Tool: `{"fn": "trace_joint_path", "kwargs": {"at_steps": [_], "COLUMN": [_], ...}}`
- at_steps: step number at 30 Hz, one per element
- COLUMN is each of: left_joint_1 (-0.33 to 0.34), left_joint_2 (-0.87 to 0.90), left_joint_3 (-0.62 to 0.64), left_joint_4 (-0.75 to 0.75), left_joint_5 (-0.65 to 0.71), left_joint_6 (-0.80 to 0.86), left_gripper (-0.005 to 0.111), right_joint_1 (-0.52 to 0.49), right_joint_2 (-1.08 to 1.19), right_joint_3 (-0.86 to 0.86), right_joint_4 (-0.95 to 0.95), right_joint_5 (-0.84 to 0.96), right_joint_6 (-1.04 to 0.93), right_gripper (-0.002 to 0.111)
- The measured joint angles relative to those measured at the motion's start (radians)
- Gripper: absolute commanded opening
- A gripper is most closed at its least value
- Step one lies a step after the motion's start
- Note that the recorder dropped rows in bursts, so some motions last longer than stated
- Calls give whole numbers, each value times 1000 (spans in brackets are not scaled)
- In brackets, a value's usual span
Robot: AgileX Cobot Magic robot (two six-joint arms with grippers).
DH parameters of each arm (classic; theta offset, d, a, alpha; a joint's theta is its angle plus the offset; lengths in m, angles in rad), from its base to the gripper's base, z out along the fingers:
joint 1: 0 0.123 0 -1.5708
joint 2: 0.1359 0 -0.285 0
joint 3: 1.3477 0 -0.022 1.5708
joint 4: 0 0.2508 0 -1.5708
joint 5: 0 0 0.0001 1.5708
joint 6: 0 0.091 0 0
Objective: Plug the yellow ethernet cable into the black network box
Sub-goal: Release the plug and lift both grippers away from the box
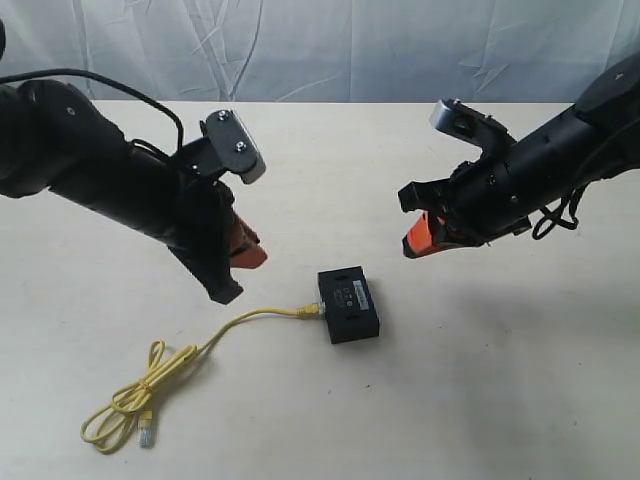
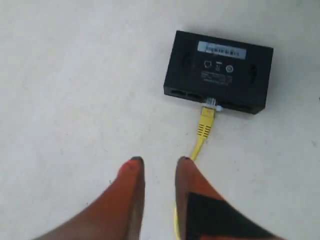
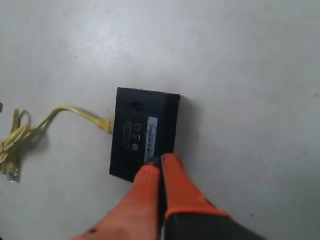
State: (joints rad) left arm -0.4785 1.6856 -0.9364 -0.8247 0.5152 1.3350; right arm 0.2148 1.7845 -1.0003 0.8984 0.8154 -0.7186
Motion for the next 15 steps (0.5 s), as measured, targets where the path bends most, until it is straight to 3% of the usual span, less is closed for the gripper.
{"fn": "trace_joint_path", "kwargs": {"at_steps": [2,9,15], "left_joint_1": [0,0,0], "left_joint_2": [-27,-120,-229], "left_joint_3": [0,0,0], "left_joint_4": [31,259,605], "left_joint_5": [0,2,13], "left_joint_6": [-66,-313,-744], "left_gripper": [0,0,0], "right_joint_1": [0,0,0], "right_joint_2": [-16,-108,-243], "right_joint_3": [0,0,0], "right_joint_4": [-8,-124,-273], "right_joint_5": [19,46,48], "right_joint_6": [0,72,194], "right_gripper": [-1,-1,-1]}}
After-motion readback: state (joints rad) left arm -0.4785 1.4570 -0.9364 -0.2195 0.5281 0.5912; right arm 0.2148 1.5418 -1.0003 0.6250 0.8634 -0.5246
